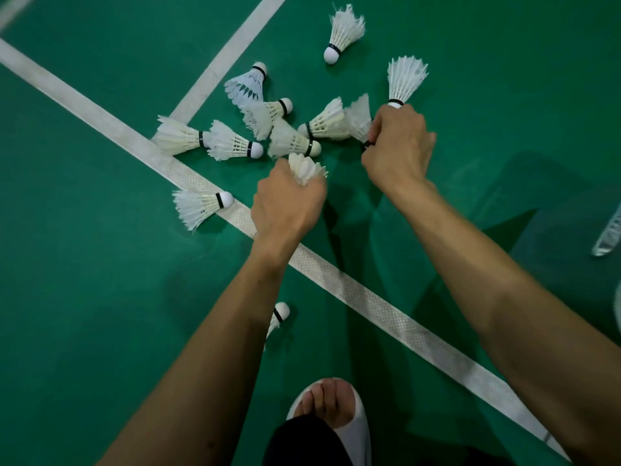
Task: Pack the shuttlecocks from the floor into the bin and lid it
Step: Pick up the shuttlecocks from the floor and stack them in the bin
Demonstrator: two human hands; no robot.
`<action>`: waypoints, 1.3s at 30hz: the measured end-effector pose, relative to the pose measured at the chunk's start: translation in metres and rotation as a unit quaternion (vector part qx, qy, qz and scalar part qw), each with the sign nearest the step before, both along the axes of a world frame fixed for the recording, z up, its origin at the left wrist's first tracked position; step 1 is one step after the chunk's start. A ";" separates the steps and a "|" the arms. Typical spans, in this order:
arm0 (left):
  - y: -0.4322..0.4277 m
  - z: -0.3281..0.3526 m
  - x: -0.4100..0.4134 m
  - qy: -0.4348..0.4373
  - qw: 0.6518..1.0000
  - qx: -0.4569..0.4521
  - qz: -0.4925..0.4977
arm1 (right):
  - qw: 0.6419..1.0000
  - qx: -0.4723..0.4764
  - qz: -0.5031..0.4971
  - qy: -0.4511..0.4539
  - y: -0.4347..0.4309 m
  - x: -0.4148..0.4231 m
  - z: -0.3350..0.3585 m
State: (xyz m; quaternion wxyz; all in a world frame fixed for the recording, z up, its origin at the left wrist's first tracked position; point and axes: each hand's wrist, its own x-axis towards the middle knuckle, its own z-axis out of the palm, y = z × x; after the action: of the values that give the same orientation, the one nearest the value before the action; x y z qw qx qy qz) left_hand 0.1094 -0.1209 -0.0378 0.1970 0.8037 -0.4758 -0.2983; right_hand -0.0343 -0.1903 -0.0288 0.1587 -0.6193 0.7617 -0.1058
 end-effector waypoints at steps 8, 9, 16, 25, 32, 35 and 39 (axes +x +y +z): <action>0.018 0.011 -0.033 0.130 0.991 -0.030 -0.020 | 0.984 0.096 -0.058 -0.141 0.040 -0.027 0.030; 0.020 0.016 -0.039 0.192 0.981 -0.030 -0.005 | 0.982 0.095 -0.053 -0.153 0.047 -0.029 0.037; 0.039 0.063 -0.054 0.435 0.896 0.056 0.072 | 0.961 0.036 -0.085 -0.259 0.078 -0.048 0.082; 0.053 0.140 -0.086 0.302 0.951 -0.048 -0.047 | 0.900 0.082 -0.067 -0.423 0.129 -0.095 0.138; 0.055 0.178 -0.180 0.351 0.913 -0.136 -0.158 | 0.927 -0.030 -0.116 -0.355 0.157 -0.180 0.194; 0.061 0.170 -0.228 0.330 0.904 -0.124 -0.243 | 0.919 -0.053 -0.191 -0.340 0.187 -0.236 0.195; 0.073 0.157 -0.278 0.246 0.905 -0.119 -0.327 | 0.900 -0.130 -0.337 -0.245 0.227 -0.301 0.173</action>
State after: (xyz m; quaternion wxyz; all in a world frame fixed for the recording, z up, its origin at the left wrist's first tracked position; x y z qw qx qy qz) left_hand -0.1688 -0.0483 0.1190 0.2935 0.4745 -0.6802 -0.4753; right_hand -0.3351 0.0369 0.1444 0.2130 -0.2957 0.8412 -0.3994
